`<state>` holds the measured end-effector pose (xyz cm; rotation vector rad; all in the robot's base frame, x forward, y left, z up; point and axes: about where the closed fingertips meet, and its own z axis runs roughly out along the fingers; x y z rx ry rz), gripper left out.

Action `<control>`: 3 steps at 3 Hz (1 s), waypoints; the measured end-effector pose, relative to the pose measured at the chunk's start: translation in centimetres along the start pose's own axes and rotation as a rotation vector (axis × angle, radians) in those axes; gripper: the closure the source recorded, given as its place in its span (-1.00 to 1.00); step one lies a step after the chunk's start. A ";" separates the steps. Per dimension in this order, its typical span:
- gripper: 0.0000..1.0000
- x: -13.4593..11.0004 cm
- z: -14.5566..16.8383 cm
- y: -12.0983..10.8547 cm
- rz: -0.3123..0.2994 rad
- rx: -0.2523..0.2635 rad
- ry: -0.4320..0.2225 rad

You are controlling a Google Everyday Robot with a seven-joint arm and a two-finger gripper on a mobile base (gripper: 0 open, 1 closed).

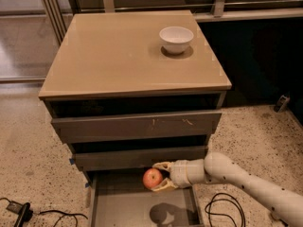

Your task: Pick apple from bottom drawer and place on counter

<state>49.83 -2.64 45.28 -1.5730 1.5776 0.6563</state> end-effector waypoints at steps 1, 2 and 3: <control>1.00 -5.3 -5.6 -1.0 -0.068 0.055 0.069; 1.00 -5.4 -5.6 -1.0 -0.069 0.055 0.069; 1.00 -8.4 -7.4 -1.5 -0.121 0.081 0.071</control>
Offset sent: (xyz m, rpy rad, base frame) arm -0.0039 -0.0126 0.0555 -0.0436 -0.0504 -0.0230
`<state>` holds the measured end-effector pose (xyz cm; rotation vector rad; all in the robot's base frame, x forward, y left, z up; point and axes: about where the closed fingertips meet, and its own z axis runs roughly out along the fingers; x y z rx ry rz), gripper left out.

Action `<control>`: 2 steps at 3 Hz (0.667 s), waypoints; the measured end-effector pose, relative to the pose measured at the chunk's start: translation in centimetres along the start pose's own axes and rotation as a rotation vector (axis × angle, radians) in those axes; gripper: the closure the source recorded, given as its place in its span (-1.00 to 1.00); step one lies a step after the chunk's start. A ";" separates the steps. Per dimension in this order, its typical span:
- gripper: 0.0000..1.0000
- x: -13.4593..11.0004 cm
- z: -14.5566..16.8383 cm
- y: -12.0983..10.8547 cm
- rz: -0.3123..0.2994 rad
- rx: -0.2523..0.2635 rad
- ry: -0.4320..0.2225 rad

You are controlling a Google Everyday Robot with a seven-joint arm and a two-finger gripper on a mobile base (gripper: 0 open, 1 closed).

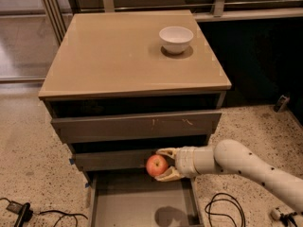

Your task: Pick apple from bottom drawer and place on counter

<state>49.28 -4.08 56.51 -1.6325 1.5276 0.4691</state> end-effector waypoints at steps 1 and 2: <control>1.00 -7.8 -5.7 -2.1 -0.129 0.052 -0.010; 1.00 -12.8 -10.2 -4.6 -0.117 0.084 -0.065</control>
Offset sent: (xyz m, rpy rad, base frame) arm -0.0039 -0.0118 0.2605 0.1250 -0.1669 -0.0021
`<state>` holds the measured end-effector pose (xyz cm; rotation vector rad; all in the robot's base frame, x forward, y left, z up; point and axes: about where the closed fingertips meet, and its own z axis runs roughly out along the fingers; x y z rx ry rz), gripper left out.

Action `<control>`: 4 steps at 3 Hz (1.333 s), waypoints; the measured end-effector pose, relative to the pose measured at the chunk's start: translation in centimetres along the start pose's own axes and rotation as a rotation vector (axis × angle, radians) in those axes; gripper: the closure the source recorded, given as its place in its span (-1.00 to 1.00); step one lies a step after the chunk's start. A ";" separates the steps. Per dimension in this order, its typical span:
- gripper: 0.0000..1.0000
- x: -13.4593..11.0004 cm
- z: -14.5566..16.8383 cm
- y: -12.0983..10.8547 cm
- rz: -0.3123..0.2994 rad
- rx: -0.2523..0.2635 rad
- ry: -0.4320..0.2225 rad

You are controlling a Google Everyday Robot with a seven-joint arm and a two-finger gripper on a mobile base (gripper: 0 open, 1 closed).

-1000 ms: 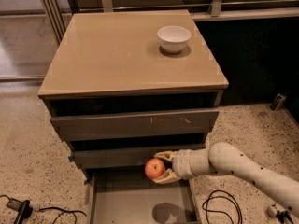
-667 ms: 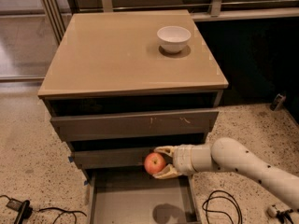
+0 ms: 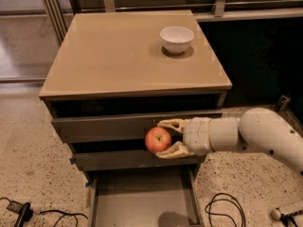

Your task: Pick apple from bottom drawer and place on counter

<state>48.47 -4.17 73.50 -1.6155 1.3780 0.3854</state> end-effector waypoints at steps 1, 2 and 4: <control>1.00 -4.4 -3.7 -2.5 0.040 0.049 -0.031; 1.00 -7.7 -6.7 -3.5 0.047 0.077 -0.032; 1.00 -8.7 -7.2 -5.2 0.011 0.101 -0.041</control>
Offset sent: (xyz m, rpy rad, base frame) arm -0.0254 -0.0184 0.1488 0.0813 -0.0219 -0.0962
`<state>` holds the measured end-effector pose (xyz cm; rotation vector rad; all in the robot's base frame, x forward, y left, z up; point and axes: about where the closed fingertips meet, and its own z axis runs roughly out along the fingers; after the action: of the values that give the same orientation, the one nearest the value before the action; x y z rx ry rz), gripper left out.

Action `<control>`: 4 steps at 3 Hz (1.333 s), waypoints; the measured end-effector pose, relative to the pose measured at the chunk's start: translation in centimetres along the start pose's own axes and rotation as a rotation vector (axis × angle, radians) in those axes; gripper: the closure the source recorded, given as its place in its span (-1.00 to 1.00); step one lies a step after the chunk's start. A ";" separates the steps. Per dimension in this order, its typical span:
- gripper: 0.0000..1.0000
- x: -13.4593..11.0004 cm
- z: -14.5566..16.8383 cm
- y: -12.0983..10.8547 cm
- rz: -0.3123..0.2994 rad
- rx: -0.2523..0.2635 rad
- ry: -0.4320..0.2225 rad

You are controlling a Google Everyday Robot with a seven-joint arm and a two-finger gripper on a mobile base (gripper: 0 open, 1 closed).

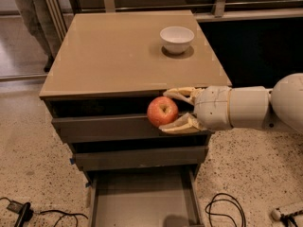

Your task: Pick apple from bottom drawer and place on counter

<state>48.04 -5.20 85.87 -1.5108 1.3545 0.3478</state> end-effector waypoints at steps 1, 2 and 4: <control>1.00 -1.4 0.7 -3.3 -0.059 -0.020 -0.018; 1.00 -3.7 3.0 -7.5 -0.121 -0.067 -0.055; 1.00 -7.8 9.5 -14.8 -0.188 -0.181 -0.066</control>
Offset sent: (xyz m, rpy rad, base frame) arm 0.1172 0.0760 0.0917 -0.0274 -0.1138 0.2516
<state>62.05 4.44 94.99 -1.7466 1.1427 0.4062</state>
